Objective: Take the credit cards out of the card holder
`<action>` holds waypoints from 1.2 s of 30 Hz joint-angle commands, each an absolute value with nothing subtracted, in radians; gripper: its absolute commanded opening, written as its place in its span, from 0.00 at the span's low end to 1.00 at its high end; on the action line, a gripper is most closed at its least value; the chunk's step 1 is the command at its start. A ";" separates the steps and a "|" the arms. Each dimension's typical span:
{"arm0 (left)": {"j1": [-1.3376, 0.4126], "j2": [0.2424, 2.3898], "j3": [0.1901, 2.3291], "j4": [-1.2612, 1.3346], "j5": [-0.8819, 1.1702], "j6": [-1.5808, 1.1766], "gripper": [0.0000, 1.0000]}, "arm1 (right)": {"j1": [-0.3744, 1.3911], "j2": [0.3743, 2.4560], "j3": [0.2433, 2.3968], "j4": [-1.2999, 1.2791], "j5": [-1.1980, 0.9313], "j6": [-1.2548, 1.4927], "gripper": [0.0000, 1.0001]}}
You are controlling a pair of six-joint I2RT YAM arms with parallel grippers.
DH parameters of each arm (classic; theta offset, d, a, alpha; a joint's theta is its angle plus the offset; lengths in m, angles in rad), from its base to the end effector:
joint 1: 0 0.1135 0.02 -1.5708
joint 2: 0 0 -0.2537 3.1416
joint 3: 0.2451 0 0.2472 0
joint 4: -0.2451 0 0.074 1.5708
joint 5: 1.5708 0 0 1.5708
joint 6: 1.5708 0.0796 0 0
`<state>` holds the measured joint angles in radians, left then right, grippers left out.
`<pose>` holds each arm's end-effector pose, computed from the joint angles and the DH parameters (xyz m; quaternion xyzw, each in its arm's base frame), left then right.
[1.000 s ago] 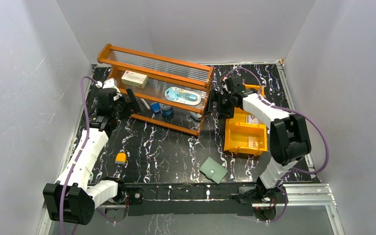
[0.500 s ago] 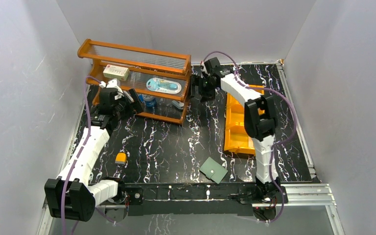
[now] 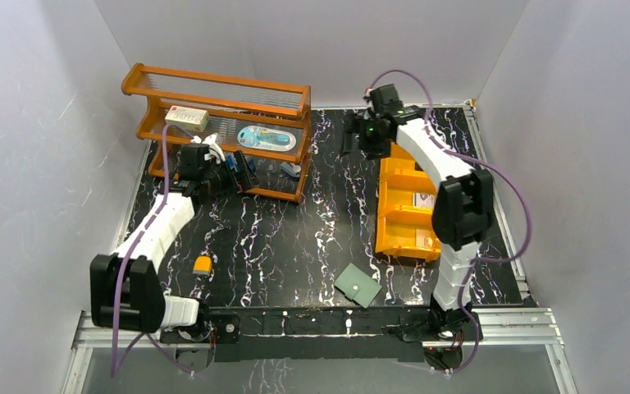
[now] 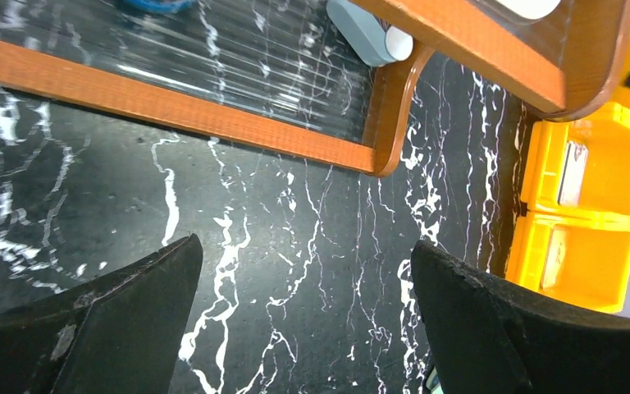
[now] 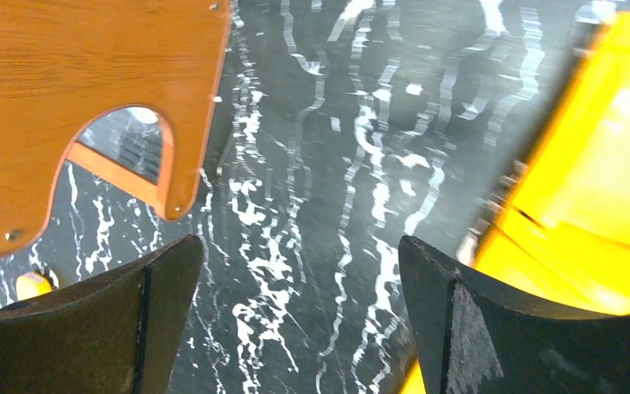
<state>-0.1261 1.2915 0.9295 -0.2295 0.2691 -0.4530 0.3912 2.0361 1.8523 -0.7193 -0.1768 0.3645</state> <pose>0.3155 -0.0613 0.2445 -0.0800 0.8731 -0.2465 0.4129 0.4337 0.1940 0.2357 -0.0415 0.9406 0.1979 0.2726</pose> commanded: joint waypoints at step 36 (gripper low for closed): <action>-0.200 1.476 0.970 -0.254 0.163 -0.481 0.93 | 0.321 1.290 1.189 -0.622 0.128 0.453 0.98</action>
